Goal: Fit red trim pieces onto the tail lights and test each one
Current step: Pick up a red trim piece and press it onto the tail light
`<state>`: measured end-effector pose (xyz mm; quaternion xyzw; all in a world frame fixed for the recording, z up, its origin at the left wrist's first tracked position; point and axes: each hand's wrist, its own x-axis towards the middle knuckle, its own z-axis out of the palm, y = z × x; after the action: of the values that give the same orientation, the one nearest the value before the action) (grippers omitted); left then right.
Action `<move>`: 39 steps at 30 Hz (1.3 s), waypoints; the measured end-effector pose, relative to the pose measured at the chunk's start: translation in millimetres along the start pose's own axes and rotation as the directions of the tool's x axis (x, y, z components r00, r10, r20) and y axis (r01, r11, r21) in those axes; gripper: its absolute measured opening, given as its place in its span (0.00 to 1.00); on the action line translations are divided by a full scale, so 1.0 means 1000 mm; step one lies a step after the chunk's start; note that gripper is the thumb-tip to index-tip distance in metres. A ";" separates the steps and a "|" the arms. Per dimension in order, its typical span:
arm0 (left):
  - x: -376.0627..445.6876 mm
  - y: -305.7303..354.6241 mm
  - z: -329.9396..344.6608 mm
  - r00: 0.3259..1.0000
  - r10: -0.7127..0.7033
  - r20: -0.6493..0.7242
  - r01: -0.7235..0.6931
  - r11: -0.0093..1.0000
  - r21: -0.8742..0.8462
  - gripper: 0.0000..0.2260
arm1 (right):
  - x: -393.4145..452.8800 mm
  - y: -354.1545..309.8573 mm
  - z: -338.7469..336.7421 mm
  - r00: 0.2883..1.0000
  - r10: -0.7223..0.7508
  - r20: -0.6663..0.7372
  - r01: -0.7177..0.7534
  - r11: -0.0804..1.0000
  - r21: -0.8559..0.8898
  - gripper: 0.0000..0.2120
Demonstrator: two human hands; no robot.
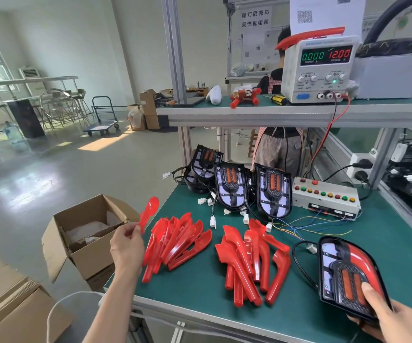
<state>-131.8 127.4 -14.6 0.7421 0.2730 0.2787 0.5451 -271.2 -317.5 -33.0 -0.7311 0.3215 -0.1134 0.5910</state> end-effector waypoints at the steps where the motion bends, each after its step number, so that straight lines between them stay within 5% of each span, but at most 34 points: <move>1: 0.001 0.002 0.001 0.999 -0.048 -0.004 0.047 0.998 -0.051 0.05 | 0.001 0.001 0.000 1.000 -0.003 -0.006 0.003 1.000 -0.013 0.22; 5: 0.000 0.012 0.002 0.974 -0.226 0.012 0.217 0.917 -0.335 0.06 | 0.011 0.009 -0.001 0.999 -0.015 -0.041 0.012 0.998 -0.065 0.23; 9: -0.019 0.035 -0.001 0.968 -0.219 0.124 0.251 0.807 -0.534 0.07 | 0.018 0.020 0.000 1.000 0.001 -0.020 -0.001 1.000 -0.007 0.21; 13: -0.066 0.069 0.017 0.931 -0.078 0.355 0.286 0.761 -0.583 0.08 | 0.017 0.022 0.002 0.999 -0.018 0.029 0.016 0.996 0.083 0.15; 17: -0.135 0.084 0.056 0.803 0.031 0.595 0.349 0.785 -0.512 0.05 | 0.012 0.024 0.003 0.998 -0.053 0.029 0.050 0.993 0.107 0.11; 21: -0.216 0.088 0.101 0.734 0.033 0.679 0.362 0.826 -0.432 0.05 | 0.009 0.029 0.004 0.994 -0.097 -0.042 0.100 0.993 0.057 0.10; 28: -0.288 0.083 0.136 0.783 0.180 0.595 -0.117 0.983 -0.143 0.02 | 0.006 0.044 0.009 0.968 -0.162 -0.190 0.170 0.985 0.025 0.12; 33: -0.300 0.077 0.138 0.691 0.325 0.646 -0.460 0.887 0.046 0.07 | 0.002 0.044 0.010 0.959 -0.193 -0.209 0.205 0.978 0.041 0.09; 39: -0.300 0.073 0.135 0.597 0.459 0.658 -0.651 0.756 0.064 0.08 | 0.001 0.046 0.010 0.962 -0.192 -0.197 0.202 0.979 0.034 0.11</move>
<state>-236.8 -193.1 -12.7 0.9108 -0.1257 0.1389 0.3678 -280.0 -314.4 -79.1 -0.7288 0.2997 -0.2503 0.5625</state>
